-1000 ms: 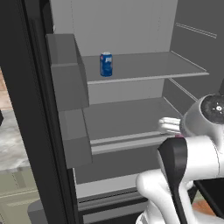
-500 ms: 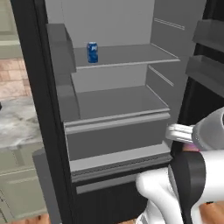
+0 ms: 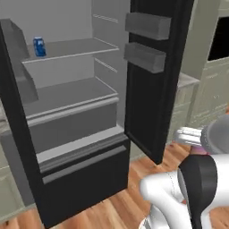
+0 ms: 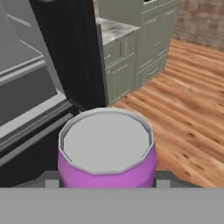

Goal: Open the fridge, grab two sodas, and place both sodas inside the bowl with ice on the dining counter.

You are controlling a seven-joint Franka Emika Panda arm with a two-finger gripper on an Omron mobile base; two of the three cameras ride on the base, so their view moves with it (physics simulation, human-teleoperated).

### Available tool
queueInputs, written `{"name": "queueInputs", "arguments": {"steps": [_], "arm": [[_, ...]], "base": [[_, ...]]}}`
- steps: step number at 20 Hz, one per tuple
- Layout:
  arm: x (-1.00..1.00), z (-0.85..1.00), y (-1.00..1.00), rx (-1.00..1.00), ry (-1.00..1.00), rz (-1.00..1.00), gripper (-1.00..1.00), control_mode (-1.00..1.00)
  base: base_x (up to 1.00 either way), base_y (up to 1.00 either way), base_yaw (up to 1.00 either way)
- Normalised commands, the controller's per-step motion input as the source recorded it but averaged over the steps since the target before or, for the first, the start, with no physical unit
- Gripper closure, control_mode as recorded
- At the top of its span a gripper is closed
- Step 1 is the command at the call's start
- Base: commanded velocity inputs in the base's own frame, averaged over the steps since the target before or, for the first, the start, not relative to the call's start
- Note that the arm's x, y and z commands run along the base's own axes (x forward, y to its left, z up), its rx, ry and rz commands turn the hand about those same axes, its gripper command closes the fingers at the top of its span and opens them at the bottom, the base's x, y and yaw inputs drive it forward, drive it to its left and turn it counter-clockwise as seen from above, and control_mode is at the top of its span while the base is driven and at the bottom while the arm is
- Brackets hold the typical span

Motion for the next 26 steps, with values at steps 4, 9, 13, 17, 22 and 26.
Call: {"name": "queueInputs", "arguments": {"steps": [4,9,13,17,22,26], "arm": [[0.0,0.0,0.0,0.0,0.0,0.0,1.0,1.0],[0.0,0.0,0.0,0.0,0.0,0.0,1.0,1.0],[0.0,0.0,0.0,0.0,0.0,0.0,1.0,1.0],[0.0,0.0,0.0,0.0,0.0,0.0,1.0,1.0],[0.0,0.0,0.0,0.0,0.0,0.0,1.0,1.0],[0.0,0.0,0.0,0.0,0.0,0.0,1.0,1.0]], "base": [[-0.18,0.0,-0.65],[-0.03,-0.24,-0.64],[-0.02,-0.38,-0.61],[0.0,-0.36,-0.59],[0.0,-0.41,-0.58],[0.2,-0.41,-0.55]]}}
